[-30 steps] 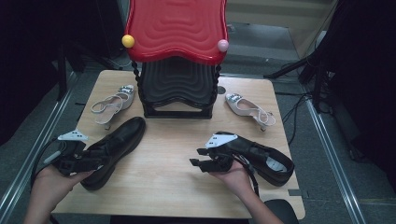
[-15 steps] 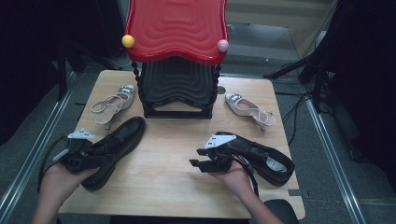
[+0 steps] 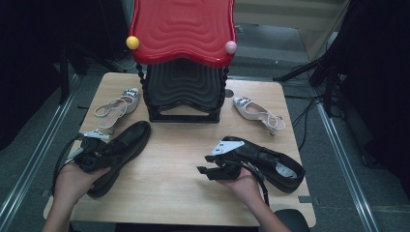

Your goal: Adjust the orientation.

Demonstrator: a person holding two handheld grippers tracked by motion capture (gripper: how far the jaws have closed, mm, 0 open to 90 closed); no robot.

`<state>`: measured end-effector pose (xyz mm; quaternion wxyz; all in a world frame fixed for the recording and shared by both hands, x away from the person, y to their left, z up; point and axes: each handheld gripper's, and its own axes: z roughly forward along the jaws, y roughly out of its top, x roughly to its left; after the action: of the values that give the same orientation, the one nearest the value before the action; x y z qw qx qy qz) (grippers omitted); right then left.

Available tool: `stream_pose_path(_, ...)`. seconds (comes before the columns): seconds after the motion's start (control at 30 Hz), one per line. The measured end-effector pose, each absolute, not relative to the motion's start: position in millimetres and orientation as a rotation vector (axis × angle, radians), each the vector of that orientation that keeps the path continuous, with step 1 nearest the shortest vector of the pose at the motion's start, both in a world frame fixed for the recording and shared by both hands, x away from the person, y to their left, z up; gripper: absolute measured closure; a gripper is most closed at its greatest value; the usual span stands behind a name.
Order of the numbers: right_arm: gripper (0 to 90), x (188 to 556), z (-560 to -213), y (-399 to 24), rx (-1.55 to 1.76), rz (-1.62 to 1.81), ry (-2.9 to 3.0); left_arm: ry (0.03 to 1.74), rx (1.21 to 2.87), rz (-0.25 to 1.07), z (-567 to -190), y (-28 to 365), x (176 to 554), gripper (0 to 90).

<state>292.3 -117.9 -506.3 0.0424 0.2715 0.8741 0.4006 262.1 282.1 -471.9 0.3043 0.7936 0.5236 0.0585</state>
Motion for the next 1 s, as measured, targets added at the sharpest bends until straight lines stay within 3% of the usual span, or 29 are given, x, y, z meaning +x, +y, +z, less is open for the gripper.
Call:
stream_pose_path(0.3, 49.8, 293.0, -503.7, -123.8, 0.856, 1.248, 2.640, 1.320, 2.047, 0.159, -459.2, 278.0, 257.4, 79.6)
stream_pose_path(1.0, 48.9, 283.0, -500.7, -145.5, 0.944, 1.272, 2.558, 1.038, 2.172, 0.054, -436.2, 178.9, 297.1, 79.5)
